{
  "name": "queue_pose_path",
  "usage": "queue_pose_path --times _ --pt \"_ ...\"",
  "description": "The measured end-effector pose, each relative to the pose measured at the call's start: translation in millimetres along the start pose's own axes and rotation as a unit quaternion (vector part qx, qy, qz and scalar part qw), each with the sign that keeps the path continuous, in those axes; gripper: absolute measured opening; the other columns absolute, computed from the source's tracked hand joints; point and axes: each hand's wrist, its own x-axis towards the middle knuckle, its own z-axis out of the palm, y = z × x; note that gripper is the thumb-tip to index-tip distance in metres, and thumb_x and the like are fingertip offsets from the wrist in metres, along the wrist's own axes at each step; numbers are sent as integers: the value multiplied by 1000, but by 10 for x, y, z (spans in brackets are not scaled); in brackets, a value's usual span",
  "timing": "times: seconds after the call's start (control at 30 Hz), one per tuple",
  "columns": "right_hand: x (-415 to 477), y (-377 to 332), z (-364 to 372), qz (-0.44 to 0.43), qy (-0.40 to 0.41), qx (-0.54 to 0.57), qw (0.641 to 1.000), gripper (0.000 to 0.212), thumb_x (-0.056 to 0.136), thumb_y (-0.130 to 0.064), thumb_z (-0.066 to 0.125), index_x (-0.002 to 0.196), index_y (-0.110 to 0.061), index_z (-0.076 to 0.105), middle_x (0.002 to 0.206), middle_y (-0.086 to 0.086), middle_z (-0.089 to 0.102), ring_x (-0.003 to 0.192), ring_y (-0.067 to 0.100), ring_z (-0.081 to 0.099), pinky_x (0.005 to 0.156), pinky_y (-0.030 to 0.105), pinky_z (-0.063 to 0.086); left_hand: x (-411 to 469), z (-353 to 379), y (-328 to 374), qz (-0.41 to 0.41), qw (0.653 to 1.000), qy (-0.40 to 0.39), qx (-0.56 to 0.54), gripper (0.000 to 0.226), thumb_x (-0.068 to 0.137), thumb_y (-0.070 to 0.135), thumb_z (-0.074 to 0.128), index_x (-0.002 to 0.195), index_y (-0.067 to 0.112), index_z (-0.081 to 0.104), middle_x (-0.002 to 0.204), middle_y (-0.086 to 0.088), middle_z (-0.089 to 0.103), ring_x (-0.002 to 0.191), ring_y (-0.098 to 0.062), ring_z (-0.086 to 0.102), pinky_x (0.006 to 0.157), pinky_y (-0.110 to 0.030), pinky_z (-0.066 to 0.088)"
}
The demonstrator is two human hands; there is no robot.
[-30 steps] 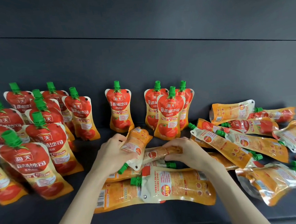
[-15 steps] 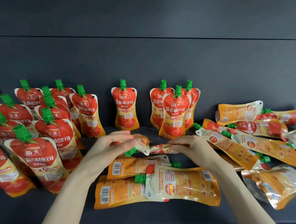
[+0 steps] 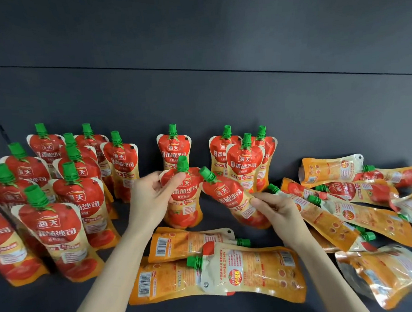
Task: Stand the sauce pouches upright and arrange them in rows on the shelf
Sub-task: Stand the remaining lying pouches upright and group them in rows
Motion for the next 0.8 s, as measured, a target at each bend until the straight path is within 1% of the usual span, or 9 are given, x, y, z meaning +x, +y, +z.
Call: queue_pose_path --times 0.1,0.2,0.27,0.33,0.4,0.47,0.6,0.73,0.8 --pt "63 -7 67 11 6 24 1000 19 91 -18 52 102 -22 68 100 -10 72 95 7 67 73 16 52 25 99 -43 0 1000 23 -2 33 77 41 62 90 11 67 74 8 64 75 -8 62 67 -22 49" --pt "93 -13 92 16 -2 -4 1000 17 94 -19 49 99 -26 63 102 -11 69 95 3 66 73 15 53 33 104 -111 2 1000 13 -2 30 77 40 64 99 20 65 94 10 67 90 -4 64 76 -24 53" --pt "95 -13 83 19 -13 -30 999 13 95 -23 47 100 -26 59 105 -10 67 96 1 64 76 15 53 26 84 -154 2 1000 -15 1 24 77 34 69 99 29 63 96 14 67 92 -2 63 76 -21 52" --pt "86 -3 88 27 -19 -39 999 15 94 -30 45 103 -25 56 107 -10 66 99 3 64 79 18 54 -2 87 -201 -7 999 -43 4 26 77 31 70 99 36 59 97 19 64 93 0 61 76 -19 49" --pt "67 -12 107 37 -20 -40 998 22 88 -40 47 106 -29 54 108 -13 65 100 4 64 81 21 54 -41 119 -248 -30 998 -58 -9 30 78 29 70 105 32 58 99 17 63 96 -3 59 78 -22 49" --pt "56 -41 120 37 -24 -44 998 31 82 -45 54 109 -32 52 109 -16 64 99 1 64 79 19 55 -59 139 -275 -45 996 -71 -20 33 79 27 69 109 29 56 100 17 61 96 -4 58 78 -20 49" --pt "83 -86 103 13 -22 -57 998 30 81 -32 64 108 -26 54 107 -13 65 97 -1 64 73 14 53 -14 112 -279 -43 995 -86 -10 34 79 23 70 109 29 56 99 20 60 92 1 56 76 -17 46" --pt "137 -109 133 -2 3 -29 1000 35 80 -31 65 111 -18 55 111 -6 67 102 8 65 85 26 55 40 57 -313 -31 998 -55 -4 34 80 19 69 111 25 57 103 13 62 97 -4 58 83 -24 48" --pt "195 -135 181 -5 2 -16 1000 35 83 -24 65 115 -20 52 114 -7 66 104 6 64 88 26 54 75 25 -337 -34 998 -45 -2 37 80 18 69 115 22 57 108 9 63 103 -8 58 87 -29 49"
